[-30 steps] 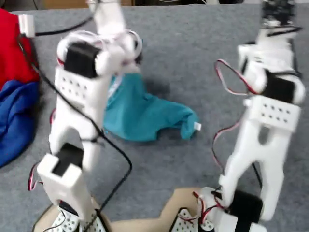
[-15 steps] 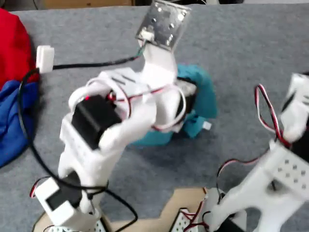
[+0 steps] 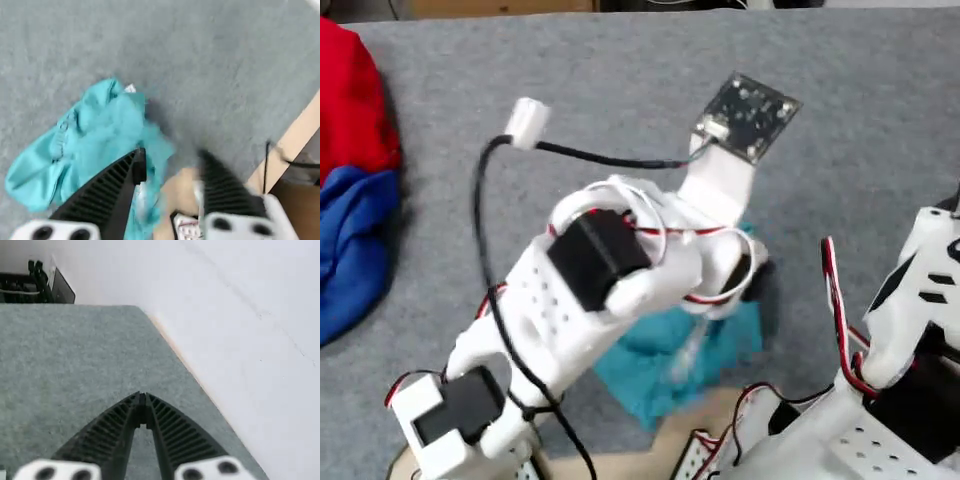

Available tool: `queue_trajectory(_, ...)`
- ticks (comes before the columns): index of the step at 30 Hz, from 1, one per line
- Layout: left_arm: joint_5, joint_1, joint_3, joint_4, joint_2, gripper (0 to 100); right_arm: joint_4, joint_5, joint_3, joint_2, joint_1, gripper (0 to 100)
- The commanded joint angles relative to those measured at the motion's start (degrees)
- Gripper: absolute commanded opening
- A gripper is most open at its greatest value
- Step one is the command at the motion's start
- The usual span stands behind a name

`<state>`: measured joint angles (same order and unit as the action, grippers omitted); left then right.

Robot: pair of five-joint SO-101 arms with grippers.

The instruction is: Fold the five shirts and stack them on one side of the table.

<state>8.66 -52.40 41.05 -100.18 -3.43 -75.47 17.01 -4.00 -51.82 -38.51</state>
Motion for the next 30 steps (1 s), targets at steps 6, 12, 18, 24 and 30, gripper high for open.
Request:
queue_trajectory(6, 0.97, 11.43, -9.32, -0.62, -10.33, 34, -1.41, 7.12, -5.23, -0.66, 6.46, 0.9)
queue_trajectory(12, -3.43, 32.09, -21.19, -0.62, -19.38, 34, -4.48, 10.81, -13.32, -0.40, 20.09, 0.9)
queue_trajectory(18, -10.73, 48.53, -39.38, -0.53, -27.38, 28, -8.88, 15.91, -21.14, 3.21, 35.30, 0.9)
queue_trajectory(24, -15.03, 59.69, -52.92, 3.60, -31.52, 5, -7.74, 13.36, -19.74, 18.07, 40.75, 0.9)
queue_trajectory(30, -15.56, 64.35, -65.85, 8.18, -32.92, 2, -9.05, 7.30, -9.89, 35.03, 44.97, 1.0)
